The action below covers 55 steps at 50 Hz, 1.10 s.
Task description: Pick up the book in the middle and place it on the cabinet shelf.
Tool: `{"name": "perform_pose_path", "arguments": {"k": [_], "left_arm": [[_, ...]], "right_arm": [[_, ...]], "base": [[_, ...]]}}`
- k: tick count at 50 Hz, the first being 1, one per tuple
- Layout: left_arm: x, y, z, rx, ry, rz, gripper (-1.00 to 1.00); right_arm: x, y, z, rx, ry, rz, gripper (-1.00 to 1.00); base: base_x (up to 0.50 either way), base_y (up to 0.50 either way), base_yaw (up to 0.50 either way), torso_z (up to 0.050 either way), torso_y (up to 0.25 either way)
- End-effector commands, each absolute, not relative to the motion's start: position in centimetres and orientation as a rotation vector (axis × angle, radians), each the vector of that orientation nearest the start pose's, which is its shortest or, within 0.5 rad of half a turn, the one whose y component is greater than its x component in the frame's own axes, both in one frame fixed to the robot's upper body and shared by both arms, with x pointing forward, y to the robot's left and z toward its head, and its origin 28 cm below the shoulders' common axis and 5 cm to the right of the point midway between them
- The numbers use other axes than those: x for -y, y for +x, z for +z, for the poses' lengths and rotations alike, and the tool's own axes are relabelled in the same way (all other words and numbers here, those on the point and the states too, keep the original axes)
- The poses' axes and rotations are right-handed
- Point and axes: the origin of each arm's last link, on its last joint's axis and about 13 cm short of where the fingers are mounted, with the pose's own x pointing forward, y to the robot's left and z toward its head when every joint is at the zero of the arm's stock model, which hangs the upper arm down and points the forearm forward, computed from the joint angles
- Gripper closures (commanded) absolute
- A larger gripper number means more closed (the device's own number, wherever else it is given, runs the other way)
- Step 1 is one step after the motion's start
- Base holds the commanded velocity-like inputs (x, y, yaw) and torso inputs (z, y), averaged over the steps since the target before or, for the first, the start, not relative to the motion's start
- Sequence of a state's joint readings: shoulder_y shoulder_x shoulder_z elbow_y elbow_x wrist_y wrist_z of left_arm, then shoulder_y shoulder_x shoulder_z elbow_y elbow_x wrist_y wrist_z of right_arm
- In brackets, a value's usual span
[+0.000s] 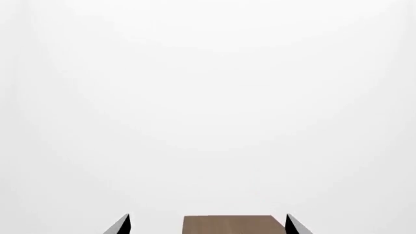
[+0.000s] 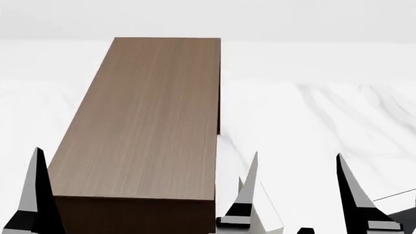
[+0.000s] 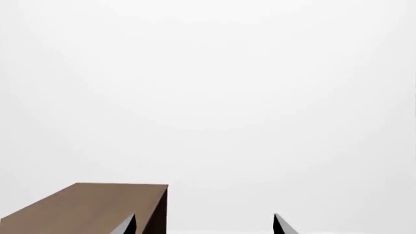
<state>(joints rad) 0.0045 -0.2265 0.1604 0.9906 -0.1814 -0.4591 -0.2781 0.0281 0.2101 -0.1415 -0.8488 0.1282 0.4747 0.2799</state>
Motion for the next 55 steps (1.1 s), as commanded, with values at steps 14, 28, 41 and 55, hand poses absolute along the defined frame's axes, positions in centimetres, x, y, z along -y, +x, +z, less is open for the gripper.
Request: {"name": "perform_pose_path", "arguments": {"k": [14, 28, 41, 55], "left_arm": [[-19.55, 15.65, 16.98, 0.473, -0.028, -0.060, -1.00], [-19.50, 15.63, 17.00, 0.477, -0.032, -0.066, -1.00], [-19.48, 15.37, 17.19, 0.490, -0.047, -0.085, -1.00], [-19.51, 15.44, 17.12, 0.486, -0.047, -0.084, -1.00]], "right_arm": [[9.43, 17.32, 15.51, 0.443, 0.004, -0.023, -1.00], [9.50, 17.34, 15.46, 0.442, 0.018, -0.029, -1.00], [9.42, 17.76, 15.17, 0.394, -0.050, -0.056, -1.00], [9.40, 17.83, 15.13, 0.392, -0.048, -0.056, -1.00]], "base": [[0.03, 0.00, -0.05, 0.000, 0.001], [0.00, 0.00, -0.50, 0.000, 0.000], [0.00, 0.00, -0.31, 0.019, 0.000], [0.00, 0.00, 0.00, 0.050, 0.000]]}}
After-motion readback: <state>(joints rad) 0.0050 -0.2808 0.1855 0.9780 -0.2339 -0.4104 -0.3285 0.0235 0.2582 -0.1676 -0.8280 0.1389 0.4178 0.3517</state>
